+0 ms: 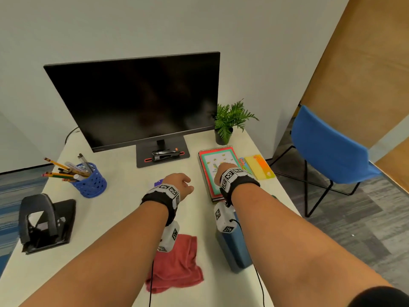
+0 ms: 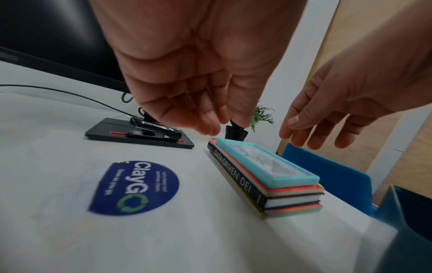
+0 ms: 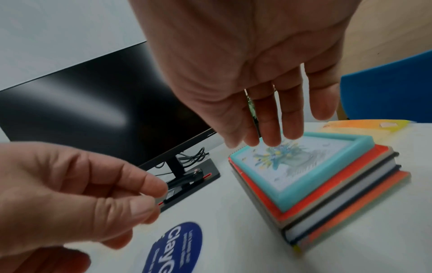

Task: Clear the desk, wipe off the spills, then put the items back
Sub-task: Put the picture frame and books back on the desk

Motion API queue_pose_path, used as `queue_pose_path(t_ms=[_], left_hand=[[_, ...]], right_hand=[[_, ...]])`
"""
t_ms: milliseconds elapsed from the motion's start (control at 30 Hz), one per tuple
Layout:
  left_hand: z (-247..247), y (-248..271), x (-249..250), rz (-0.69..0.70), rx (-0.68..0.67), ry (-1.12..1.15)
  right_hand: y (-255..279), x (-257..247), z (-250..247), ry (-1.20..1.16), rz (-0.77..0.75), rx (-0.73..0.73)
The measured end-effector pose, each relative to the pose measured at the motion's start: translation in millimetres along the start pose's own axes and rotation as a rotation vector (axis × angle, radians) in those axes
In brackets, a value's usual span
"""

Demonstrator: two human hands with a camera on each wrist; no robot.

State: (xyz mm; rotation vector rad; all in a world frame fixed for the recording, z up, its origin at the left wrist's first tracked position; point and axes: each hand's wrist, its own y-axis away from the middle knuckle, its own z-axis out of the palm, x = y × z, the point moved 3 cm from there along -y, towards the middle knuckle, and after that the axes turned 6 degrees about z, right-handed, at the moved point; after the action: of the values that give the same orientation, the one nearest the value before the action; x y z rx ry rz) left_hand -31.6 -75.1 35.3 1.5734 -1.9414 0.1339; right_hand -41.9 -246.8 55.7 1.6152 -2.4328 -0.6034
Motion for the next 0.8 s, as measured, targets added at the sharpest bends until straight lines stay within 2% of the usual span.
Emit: queue_pose_path(t_ms=[400, 567, 733, 800], left_hand=[[45, -46, 47, -0.175, -0.058, 0.062], [61, -57, 53, -0.259, -0.145, 0.109], [70, -61, 55, -0.353, -0.171, 0.255], [70, -62, 53, -0.364, -0.178, 0.240]], right_hand=[[-65, 47, -20, 0.128, -0.043, -0.131], [-72, 51, -18, 0.107, -0.073, -0.177], [-77, 50, -13, 0.060, -0.100, -0.191], [-77, 50, -12, 0.053, -0.129, -0.201]])
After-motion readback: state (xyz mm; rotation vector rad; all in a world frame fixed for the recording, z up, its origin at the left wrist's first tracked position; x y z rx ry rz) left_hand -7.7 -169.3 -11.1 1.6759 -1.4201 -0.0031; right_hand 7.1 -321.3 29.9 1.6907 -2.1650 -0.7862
